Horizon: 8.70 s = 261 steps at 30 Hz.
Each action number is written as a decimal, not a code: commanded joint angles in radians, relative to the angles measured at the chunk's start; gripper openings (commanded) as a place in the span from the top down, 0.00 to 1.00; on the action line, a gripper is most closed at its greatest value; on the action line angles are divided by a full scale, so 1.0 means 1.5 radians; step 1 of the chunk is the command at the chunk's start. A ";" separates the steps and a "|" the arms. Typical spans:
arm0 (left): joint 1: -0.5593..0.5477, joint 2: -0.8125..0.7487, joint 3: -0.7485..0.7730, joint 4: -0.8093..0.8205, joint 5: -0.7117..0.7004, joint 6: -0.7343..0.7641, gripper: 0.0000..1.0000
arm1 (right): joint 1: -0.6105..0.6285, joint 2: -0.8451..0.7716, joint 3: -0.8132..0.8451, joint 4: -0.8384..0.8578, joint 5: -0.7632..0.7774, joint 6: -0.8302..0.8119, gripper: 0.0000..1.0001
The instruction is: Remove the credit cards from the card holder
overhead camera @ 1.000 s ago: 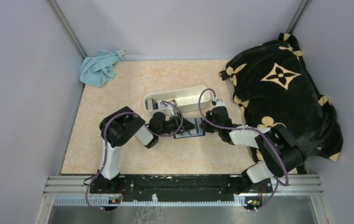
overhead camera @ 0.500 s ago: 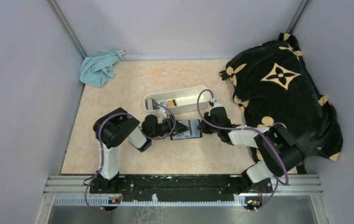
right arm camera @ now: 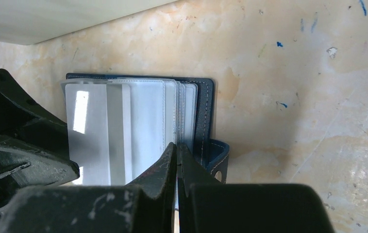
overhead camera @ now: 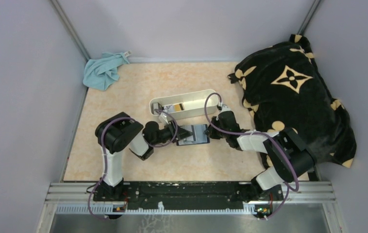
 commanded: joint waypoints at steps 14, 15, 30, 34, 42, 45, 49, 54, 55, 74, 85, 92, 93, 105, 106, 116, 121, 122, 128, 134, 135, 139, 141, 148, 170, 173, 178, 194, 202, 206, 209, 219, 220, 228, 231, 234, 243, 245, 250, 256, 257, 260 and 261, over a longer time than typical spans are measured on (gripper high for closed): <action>0.031 -0.034 -0.073 0.007 0.011 -0.006 0.99 | 0.003 0.052 0.005 -0.084 -0.011 -0.014 1.00; 0.032 -0.048 -0.076 -0.007 0.010 0.001 0.99 | 0.002 0.053 0.007 -0.085 -0.011 -0.015 1.00; 0.039 -0.283 -0.103 -0.246 -0.026 0.101 1.00 | -0.003 0.009 0.017 -0.090 -0.028 -0.030 1.00; 0.041 -0.377 -0.041 -0.435 -0.092 0.153 1.00 | -0.003 -0.029 0.019 -0.110 -0.021 -0.037 1.00; 0.076 -0.455 0.203 -0.842 -0.272 0.221 1.00 | -0.002 -0.050 0.014 -0.121 -0.021 -0.042 1.00; 0.089 -0.409 0.324 -0.998 -0.353 0.241 1.00 | -0.002 -0.049 0.010 -0.120 -0.021 -0.044 1.00; 0.124 -0.351 0.435 -1.118 -0.370 0.244 1.00 | -0.002 -0.047 0.005 -0.119 -0.015 -0.047 1.00; 0.138 -0.323 0.481 -1.182 -0.399 0.254 1.00 | -0.003 -0.037 -0.001 -0.112 -0.011 -0.047 1.00; 0.139 -0.317 0.491 -1.200 -0.402 0.255 1.00 | -0.003 -0.034 -0.001 -0.110 -0.011 -0.046 1.00; 0.143 -0.243 0.515 -1.206 -0.381 0.267 1.00 | -0.003 -0.009 -0.002 -0.092 -0.017 -0.049 1.00; 0.143 -0.217 0.493 -1.150 -0.401 0.283 1.00 | -0.005 -0.001 -0.002 -0.093 -0.015 -0.052 1.00; 0.144 -0.199 0.488 -1.145 -0.421 0.295 1.00 | -0.008 0.005 0.004 -0.096 -0.016 -0.054 1.00; 0.144 -0.197 0.487 -1.145 -0.423 0.295 1.00 | -0.008 0.007 0.006 -0.096 -0.016 -0.054 1.00; 0.150 -0.188 0.478 -1.132 -0.418 0.300 0.86 | -0.008 0.021 0.012 -0.093 -0.020 -0.055 1.00; 0.150 -0.188 0.478 -1.131 -0.417 0.302 0.85 | -0.008 0.022 0.013 -0.092 -0.020 -0.056 1.00; 0.151 -0.210 0.491 -1.150 -0.444 0.312 0.78 | -0.009 0.027 0.018 -0.091 -0.025 -0.055 1.00; 0.151 -0.263 0.488 -1.165 -0.480 0.306 0.76 | -0.010 0.017 0.019 -0.098 -0.024 -0.056 1.00; 0.150 -0.286 0.485 -1.164 -0.489 0.304 0.74 | -0.009 0.013 0.020 -0.100 -0.023 -0.057 1.00; 0.127 -0.397 0.430 -1.094 -0.456 0.306 0.62 | -0.009 0.007 0.028 -0.110 -0.022 -0.063 1.00; 0.021 -0.434 0.354 -0.943 -0.360 0.292 0.74 | -0.009 -0.001 0.032 -0.108 -0.028 -0.060 1.00; 0.002 -0.421 0.355 -0.935 -0.351 0.291 0.83 | -0.009 -0.002 0.031 -0.108 -0.027 -0.060 1.00; -0.045 -0.355 0.353 -0.888 -0.280 0.273 1.00 | -0.009 -0.010 0.027 -0.113 -0.029 -0.059 1.00; -0.049 -0.330 0.335 -0.850 -0.232 0.246 1.00 | -0.009 -0.018 0.023 -0.118 -0.026 -0.059 1.00; -0.056 -0.244 0.296 -0.817 -0.173 0.235 1.00 | -0.009 -0.045 0.010 -0.130 -0.019 -0.058 1.00; -0.063 -0.239 0.178 -0.840 -0.205 0.230 1.00 | -0.007 -0.081 0.029 -0.165 0.014 -0.069 1.00; -0.065 -0.232 0.181 -0.838 -0.207 0.224 1.00 | -0.006 -0.105 0.036 -0.187 0.027 -0.079 1.00; -0.068 -0.227 0.184 -0.838 -0.209 0.221 1.00 | -0.006 -0.126 0.044 -0.202 0.026 -0.087 0.87; -0.072 -0.223 0.180 -0.831 -0.206 0.215 1.00 | 0.024 -0.092 0.075 -0.187 0.006 -0.083 1.00; -0.076 -0.222 0.181 -0.830 -0.206 0.213 1.00 | 0.032 -0.056 0.081 -0.169 -0.002 -0.080 1.00; -0.076 -0.212 0.181 -0.827 -0.206 0.211 1.00 | 0.039 -0.041 0.087 -0.161 -0.005 -0.078 1.00; -0.078 -0.209 0.178 -0.821 -0.203 0.207 1.00 | 0.044 -0.037 0.095 -0.161 -0.005 -0.079 1.00; -0.080 -0.200 0.179 -0.817 -0.200 0.207 1.00 | 0.055 -0.035 0.112 -0.174 0.006 -0.079 1.00; -0.080 -0.199 0.179 -0.817 -0.199 0.207 1.00 | 0.055 -0.036 0.112 -0.177 0.011 -0.080 1.00; -0.080 -0.192 0.180 -0.811 -0.195 0.208 1.00 | 0.056 -0.049 0.118 -0.194 0.020 -0.085 1.00; -0.080 -0.191 0.179 -0.808 -0.191 0.207 1.00 | 0.055 -0.052 0.122 -0.202 0.029 -0.090 1.00; -0.080 -0.188 0.177 -0.805 -0.190 0.207 1.00 | 0.056 -0.051 0.120 -0.206 0.034 -0.092 1.00; -0.080 -0.187 0.179 -0.806 -0.189 0.208 1.00 | 0.055 -0.047 0.114 -0.204 0.048 -0.092 1.00; -0.080 -0.184 0.184 -0.808 -0.187 0.210 1.00 | 0.056 -0.047 0.116 -0.203 0.048 -0.092 1.00; -0.080 -0.178 0.188 -0.809 -0.185 0.209 1.00 | 0.055 -0.039 0.121 -0.198 0.043 -0.095 1.00; -0.080 -0.173 0.188 -0.809 -0.185 0.208 1.00 | 0.056 -0.030 0.118 -0.189 0.036 -0.094 1.00; -0.080 -0.173 0.189 -0.809 -0.185 0.208 1.00 | 0.055 -0.030 0.119 -0.191 0.039 -0.094 1.00; -0.080 -0.170 0.193 -0.809 -0.182 0.208 1.00 | 0.055 -0.031 0.123 -0.199 0.054 -0.094 1.00; -0.080 -0.168 0.194 -0.810 -0.181 0.209 1.00 | 0.055 -0.032 0.124 -0.202 0.060 -0.094 1.00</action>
